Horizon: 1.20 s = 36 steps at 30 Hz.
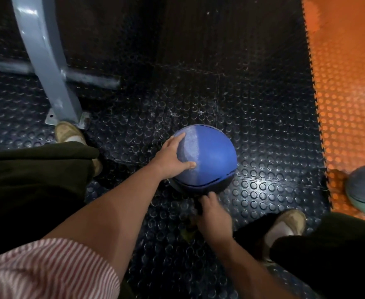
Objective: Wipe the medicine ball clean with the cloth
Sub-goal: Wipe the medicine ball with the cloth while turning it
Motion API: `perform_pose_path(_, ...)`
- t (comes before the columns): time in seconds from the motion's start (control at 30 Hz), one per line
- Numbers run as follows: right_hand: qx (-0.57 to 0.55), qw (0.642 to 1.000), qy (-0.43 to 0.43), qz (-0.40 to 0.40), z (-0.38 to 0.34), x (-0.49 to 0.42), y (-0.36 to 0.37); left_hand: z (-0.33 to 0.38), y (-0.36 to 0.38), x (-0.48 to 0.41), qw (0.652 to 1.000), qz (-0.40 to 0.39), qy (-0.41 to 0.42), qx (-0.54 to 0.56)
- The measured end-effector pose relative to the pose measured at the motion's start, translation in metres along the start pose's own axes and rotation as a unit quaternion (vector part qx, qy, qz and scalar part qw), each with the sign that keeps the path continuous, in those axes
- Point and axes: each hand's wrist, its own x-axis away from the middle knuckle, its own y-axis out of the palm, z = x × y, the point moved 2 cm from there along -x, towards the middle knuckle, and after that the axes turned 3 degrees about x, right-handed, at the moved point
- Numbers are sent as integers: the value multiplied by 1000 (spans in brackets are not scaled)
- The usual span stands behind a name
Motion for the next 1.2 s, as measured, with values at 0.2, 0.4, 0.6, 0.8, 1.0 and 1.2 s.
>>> perform_pose_path(0.2,-69,986,-7,152,-3,-46,-61,-1,-3,0,1000,1,-2,4)
perform_pose_path(0.4,-67,986,13,151,-15,-61,-63,-4,2,2,1000,-7,4,7)
perform_pose_path(0.6,-56,991,-84,86,7,-14,-16,-4,0,5,999,-26,14,-24)
perform_pose_path(0.8,-107,993,26,-35,43,-2,-15,-1,-2,3,999,-38,24,-4)
perform_pose_path(1.0,-239,954,107,148,39,-44,-75,-7,-13,1,999,-35,20,21)
perform_pose_path(1.2,-186,972,127,70,32,-79,-78,-2,-1,9,1000,8,17,-4)
